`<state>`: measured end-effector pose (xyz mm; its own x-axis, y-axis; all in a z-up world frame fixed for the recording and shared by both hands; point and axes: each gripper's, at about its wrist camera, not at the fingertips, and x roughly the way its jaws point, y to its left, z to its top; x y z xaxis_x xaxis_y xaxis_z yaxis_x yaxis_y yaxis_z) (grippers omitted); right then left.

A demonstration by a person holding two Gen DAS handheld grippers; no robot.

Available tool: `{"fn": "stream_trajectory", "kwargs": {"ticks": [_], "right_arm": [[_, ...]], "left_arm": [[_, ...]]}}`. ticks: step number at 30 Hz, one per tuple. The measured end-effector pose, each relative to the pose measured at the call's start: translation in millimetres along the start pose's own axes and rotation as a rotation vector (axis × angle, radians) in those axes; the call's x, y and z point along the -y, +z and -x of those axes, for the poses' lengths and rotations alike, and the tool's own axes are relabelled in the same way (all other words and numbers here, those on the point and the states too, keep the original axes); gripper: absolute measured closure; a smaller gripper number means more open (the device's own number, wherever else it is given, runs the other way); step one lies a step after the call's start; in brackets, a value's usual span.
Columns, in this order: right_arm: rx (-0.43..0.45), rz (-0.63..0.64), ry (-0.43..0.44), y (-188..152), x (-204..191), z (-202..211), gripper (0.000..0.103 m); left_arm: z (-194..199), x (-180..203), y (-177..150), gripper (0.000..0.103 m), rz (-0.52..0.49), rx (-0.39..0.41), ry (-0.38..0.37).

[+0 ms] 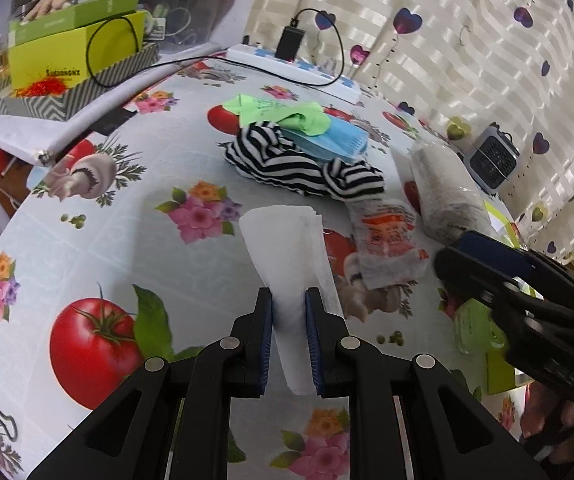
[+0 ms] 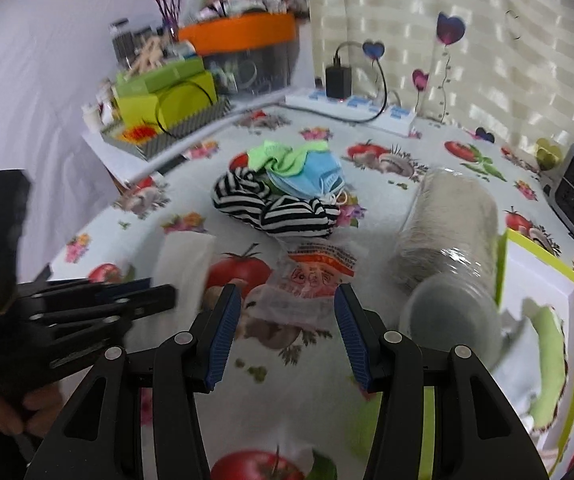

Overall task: Organize soft objects
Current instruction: 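Grasp the clear orange-printed plastic bag with the right gripper while the left gripper holds the pad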

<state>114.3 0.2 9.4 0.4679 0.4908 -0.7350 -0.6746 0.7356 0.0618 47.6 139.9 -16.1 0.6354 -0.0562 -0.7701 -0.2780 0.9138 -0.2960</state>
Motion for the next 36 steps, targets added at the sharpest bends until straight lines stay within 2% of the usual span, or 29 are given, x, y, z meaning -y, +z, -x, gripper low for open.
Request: {"fn": "stream_trajectory", "kwargs": {"ticks": [13, 23, 25, 26, 27, 36], "right_arm": [[-0.169, 0.081, -0.126, 27, -6, -59, 0.053], [-0.226, 0.099, -0.140, 28, -9, -74, 0.053], [-0.230, 0.110, -0.121, 25, -12, -74, 0.064], [-0.233, 0.113, -0.115, 24, -13, -74, 0.077], [-0.231, 0.120, -0.115, 23, -15, -73, 0.082], [-0.189, 0.126, -0.068, 15, -20, -58, 0.095]], "left_arm": [[-2, -14, 4, 0.088, 0.030, 0.006, -0.010], [-2, -14, 4, 0.087, 0.032, 0.004, -0.017], [-2, -14, 4, 0.087, 0.032, 0.003, -0.018], [-2, -14, 4, 0.087, 0.032, 0.004, -0.017], [-3, -13, 4, 0.087, 0.032, 0.003, -0.018], [1, -10, 2, 0.087, 0.032, 0.008, -0.022]]}}
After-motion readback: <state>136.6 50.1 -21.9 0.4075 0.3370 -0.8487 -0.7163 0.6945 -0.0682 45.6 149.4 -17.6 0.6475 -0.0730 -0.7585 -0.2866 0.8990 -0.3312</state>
